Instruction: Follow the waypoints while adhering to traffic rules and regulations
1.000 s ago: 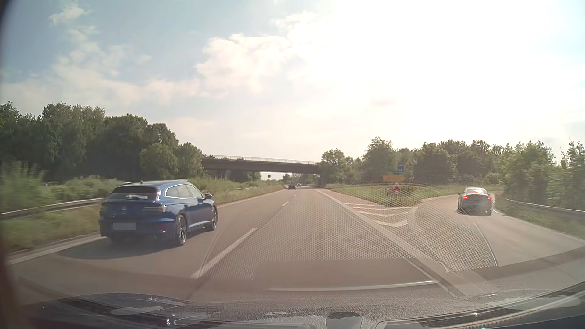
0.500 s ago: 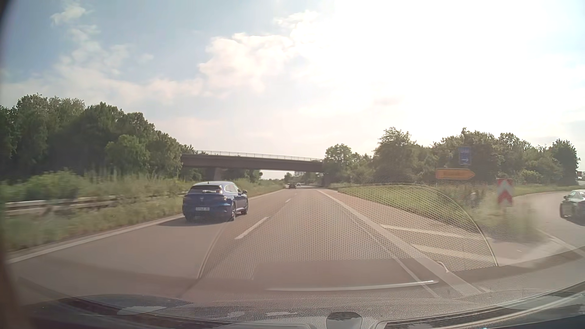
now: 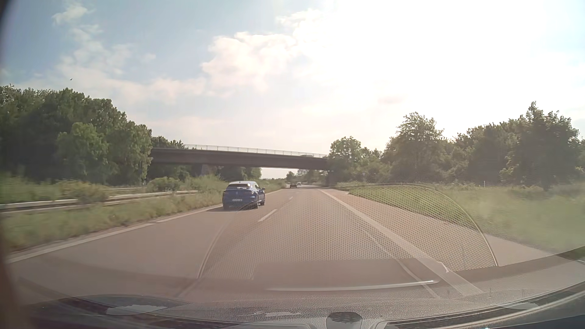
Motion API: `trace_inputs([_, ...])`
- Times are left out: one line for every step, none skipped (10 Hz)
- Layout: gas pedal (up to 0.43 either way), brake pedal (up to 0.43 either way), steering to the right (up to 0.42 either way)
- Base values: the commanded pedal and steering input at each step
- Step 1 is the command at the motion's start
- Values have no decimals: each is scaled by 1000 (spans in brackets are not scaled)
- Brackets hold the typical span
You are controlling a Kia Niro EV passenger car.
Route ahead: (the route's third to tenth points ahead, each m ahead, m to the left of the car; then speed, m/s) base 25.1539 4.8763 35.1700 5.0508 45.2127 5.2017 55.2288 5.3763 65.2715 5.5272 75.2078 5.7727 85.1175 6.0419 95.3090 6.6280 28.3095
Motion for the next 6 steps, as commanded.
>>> trace_inputs([189, 0, -5])
trace_inputs([189, 0, -5])
trace_inputs([189, 0, -5])
trace_inputs([189, 0, -5])
trace_inputs([189, 0, -5])
trace_inputs([189, 0, -5])
